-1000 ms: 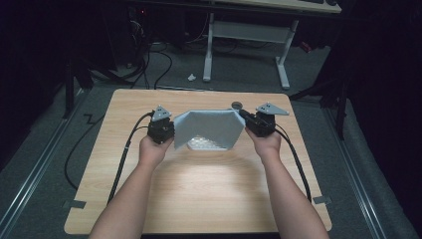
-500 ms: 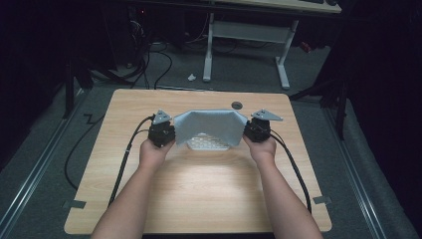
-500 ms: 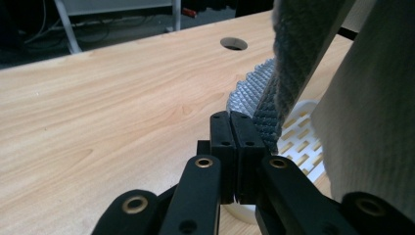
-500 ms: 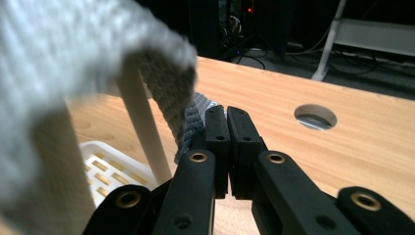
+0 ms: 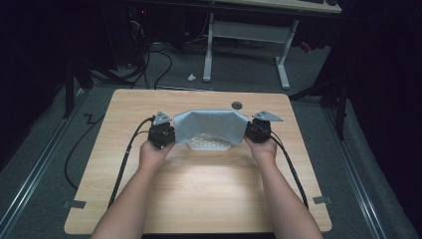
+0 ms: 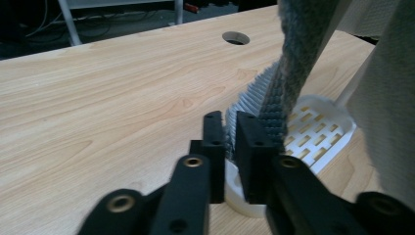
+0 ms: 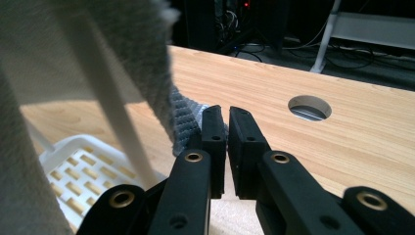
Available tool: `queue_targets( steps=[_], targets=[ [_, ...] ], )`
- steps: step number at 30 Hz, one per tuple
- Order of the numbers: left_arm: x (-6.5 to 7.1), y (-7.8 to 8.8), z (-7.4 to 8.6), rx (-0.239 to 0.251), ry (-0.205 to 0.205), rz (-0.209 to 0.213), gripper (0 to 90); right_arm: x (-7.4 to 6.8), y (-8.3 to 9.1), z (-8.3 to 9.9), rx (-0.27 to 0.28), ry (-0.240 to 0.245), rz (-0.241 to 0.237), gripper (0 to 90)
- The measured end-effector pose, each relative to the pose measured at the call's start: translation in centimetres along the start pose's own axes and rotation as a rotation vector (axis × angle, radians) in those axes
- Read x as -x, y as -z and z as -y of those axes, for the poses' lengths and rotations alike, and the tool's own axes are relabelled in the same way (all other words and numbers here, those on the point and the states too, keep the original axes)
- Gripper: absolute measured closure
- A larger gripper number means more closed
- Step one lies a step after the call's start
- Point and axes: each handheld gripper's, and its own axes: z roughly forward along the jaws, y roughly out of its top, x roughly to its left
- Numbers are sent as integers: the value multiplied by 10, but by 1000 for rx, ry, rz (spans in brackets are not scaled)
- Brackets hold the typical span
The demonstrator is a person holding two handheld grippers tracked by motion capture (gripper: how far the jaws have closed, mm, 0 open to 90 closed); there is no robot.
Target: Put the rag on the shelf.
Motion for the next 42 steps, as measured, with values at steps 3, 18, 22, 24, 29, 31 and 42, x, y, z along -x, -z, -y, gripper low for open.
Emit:
queue_targets(
  steps=[3,18,22,24,29,31,42],
  targets=[
    [-4,6,1,17,17,-24,684,3,0,-1,-2,-11,8,843],
    [-10,27,11,60,47,-64,608,8,23,-4,5,58,77,762],
    [-12,32,12,61,52,-71,602,9,27,-5,8,61,87,760],
    [-14,35,13,64,58,-79,596,11,29,-5,9,59,94,757],
    [-18,50,19,64,61,-97,582,17,43,-1,14,51,117,742],
    [-17,58,23,71,58,-104,580,16,51,2,29,55,114,739],
    [5,104,45,86,34,-120,526,-6,104,19,50,110,116,647]
  ],
)
